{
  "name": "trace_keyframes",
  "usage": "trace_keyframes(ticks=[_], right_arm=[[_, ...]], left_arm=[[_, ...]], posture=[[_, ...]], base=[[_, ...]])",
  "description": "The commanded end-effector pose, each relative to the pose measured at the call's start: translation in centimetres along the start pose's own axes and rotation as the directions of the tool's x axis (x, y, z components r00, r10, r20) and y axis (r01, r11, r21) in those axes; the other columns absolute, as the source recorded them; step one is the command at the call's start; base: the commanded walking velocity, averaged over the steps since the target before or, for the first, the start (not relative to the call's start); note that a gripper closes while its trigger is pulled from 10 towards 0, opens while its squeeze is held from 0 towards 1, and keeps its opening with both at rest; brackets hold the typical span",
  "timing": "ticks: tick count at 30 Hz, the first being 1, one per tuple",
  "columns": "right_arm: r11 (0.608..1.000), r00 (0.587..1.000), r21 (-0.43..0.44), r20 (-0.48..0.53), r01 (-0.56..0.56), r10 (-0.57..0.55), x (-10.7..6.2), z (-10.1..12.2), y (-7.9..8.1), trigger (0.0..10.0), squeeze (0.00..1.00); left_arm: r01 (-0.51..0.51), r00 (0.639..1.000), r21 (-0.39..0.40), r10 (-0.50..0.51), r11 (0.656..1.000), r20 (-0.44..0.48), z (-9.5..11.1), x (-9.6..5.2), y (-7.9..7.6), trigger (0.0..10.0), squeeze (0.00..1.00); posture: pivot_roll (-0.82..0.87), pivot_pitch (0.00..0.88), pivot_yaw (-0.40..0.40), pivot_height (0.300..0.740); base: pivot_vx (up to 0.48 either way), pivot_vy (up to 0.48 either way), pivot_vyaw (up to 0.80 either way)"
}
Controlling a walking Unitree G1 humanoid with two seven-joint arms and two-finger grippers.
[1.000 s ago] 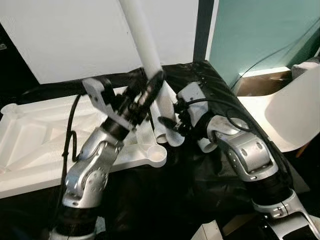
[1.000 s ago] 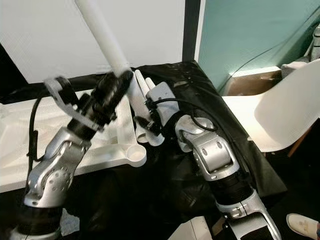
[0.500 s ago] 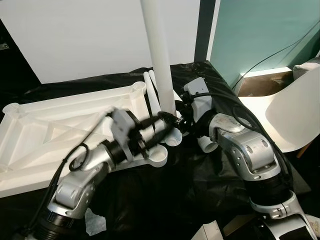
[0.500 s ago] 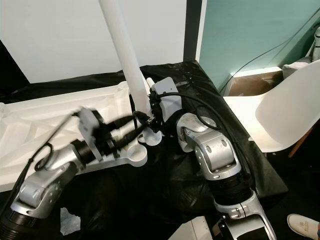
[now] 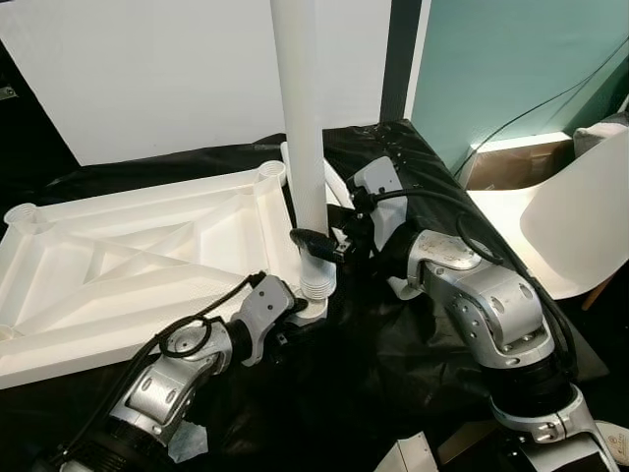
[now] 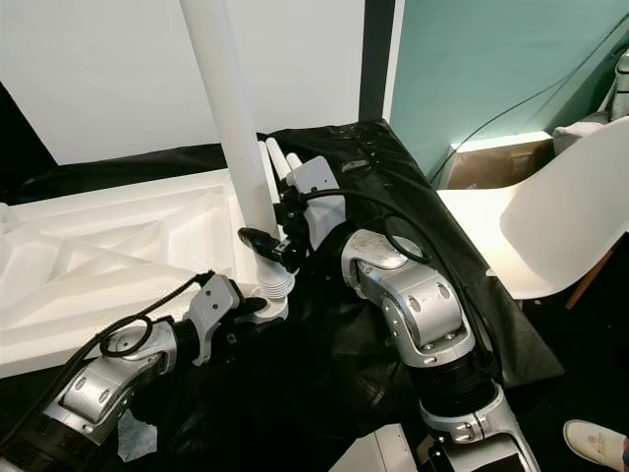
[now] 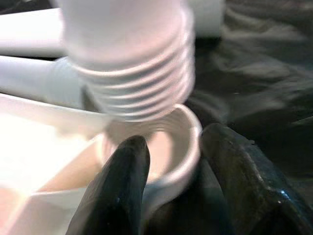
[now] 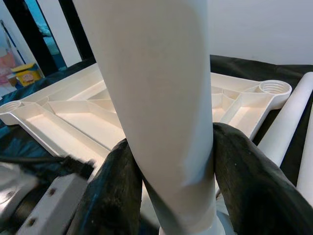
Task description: Building children table
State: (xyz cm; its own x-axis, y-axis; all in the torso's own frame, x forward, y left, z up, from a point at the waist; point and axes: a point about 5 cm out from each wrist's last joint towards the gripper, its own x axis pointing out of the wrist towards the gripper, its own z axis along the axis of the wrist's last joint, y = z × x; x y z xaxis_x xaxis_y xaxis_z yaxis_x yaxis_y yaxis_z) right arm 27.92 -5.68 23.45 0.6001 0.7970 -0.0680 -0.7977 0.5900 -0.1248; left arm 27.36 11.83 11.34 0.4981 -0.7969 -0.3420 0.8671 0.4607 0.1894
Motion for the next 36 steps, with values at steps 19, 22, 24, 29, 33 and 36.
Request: trace_keyframes(ticks=[19,22,24,29,33,36], right_arm=[[1.000,1.000,-0.015,0.017,0.005,-0.004,-0.1,0.1,-0.2,10.0,0.00],[1.000,1.000,-0.017,0.020,0.004,-0.003,0.0,0.1,-0.2,10.0,0.00],[1.000,1.000,-0.019,0.022,0.002,-0.002,0.1,0.2,-0.2,10.0,0.00],[1.000,1.000,-0.023,0.024,0.001,-0.001,0.2,0.2,-0.2,10.0,0.00],[1.000,1.000,-0.027,0.027,0.003,-0.002,0.2,0.3,-0.2,10.0,0.00],[1.000,1.000,-0.030,0.031,0.005,-0.004,0.2,0.4,-0.2,10.0,0.00]], left_arm=[[-0.065,0.994,0.013,0.066,0.998,-0.091,-1.9,-5.1,1.3,10.0,0.00],[-0.072,0.991,0.025,0.074,0.997,-0.112,-2.1,-5.4,1.7,10.0,0.00],[-0.076,0.986,0.035,0.080,0.997,-0.144,-2.5,-5.7,2.1,10.0,0.00],[-0.052,0.973,0.053,0.063,0.997,-0.223,-3.4,-5.8,2.2,10.0,0.00],[-0.077,0.956,0.081,0.097,0.994,-0.276,-4.3,-5.3,2.6,10.0,0.00],[-0.104,0.952,0.088,0.125,0.991,-0.279,-4.6,-4.5,2.8,10.0,0.00]], posture=[[-0.03,0.000,0.044,0.740],[-0.03,0.000,0.041,0.740],[-0.03,0.000,0.040,0.740],[-0.04,0.000,0.041,0.740],[-0.04,0.000,0.042,0.740],[-0.04,0.000,0.046,0.740]], base=[[0.000,0.000,0.00],[0.000,0.000,0.00],[0.000,0.000,0.00],[0.000,0.000,0.00],[0.000,0.000,0.00],[0.000,0.000,0.00]])
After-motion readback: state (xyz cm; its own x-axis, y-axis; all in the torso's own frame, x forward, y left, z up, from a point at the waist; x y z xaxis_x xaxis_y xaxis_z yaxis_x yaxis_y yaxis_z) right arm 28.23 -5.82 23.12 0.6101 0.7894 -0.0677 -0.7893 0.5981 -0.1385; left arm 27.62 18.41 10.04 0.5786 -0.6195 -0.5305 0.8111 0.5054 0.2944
